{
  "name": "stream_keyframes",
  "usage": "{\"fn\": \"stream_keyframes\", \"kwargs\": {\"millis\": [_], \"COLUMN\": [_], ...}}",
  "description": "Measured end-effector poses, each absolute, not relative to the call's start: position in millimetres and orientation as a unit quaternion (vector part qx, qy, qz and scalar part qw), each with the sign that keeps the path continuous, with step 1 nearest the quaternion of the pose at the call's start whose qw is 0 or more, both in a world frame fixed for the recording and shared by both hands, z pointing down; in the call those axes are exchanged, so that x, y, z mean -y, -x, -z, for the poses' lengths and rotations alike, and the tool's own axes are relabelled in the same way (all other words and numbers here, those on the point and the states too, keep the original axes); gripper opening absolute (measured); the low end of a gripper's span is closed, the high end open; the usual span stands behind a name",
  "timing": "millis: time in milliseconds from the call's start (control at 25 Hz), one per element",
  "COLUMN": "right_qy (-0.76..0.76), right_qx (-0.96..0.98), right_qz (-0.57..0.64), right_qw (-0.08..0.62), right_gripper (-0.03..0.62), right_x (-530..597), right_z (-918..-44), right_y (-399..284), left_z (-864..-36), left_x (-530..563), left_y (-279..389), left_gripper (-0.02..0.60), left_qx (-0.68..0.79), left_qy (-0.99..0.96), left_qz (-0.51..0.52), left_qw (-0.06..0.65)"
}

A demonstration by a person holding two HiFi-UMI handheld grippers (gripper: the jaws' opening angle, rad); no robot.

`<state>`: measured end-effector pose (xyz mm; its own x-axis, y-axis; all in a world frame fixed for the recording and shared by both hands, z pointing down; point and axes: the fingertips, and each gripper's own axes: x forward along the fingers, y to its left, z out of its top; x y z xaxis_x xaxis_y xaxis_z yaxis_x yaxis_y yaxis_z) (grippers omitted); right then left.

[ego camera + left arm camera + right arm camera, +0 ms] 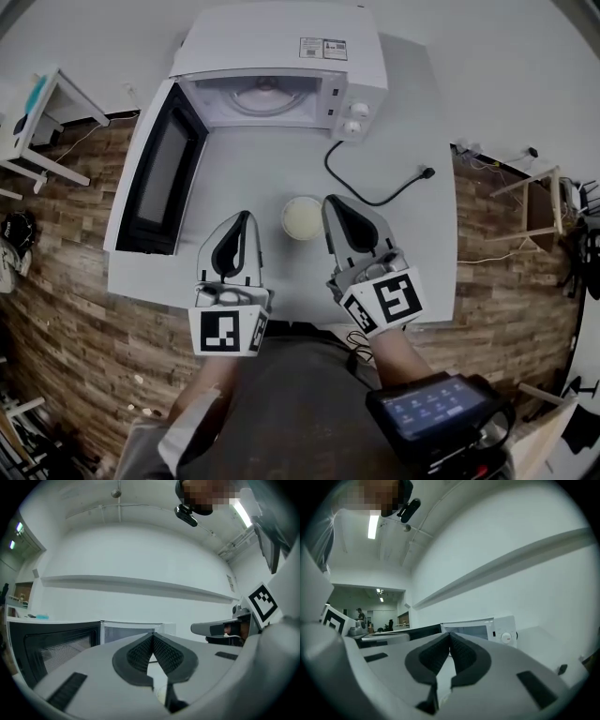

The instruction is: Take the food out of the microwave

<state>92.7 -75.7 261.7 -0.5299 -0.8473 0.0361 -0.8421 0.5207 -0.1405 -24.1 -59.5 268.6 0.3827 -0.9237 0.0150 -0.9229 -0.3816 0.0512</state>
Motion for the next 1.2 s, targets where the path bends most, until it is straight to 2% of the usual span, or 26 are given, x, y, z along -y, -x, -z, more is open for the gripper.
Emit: {"fn": "stream_keyframes", "kwargs": {"millis": [320, 1200], "right_qy": [0.49, 0.477], "right_qx": [-0.87, -0.878], "right_qz": [0.035, 0.022], "right_qw": [0.029, 0.035], "right_gripper": [0.008, 0.008], "right_x": [74, 69], "right_z": [-234, -226], "right_y": [-83, -80], "left_z": [-250, -235], "left_x": [58, 59], "left_y": [27, 33], "left_gripper": [0.008, 0.008], "left_qx": [0.557, 0.572], "left_qy": [-0.829, -0.82], "left_qz": [0.033, 0.035], "left_qw": [0.024, 0.0]}}
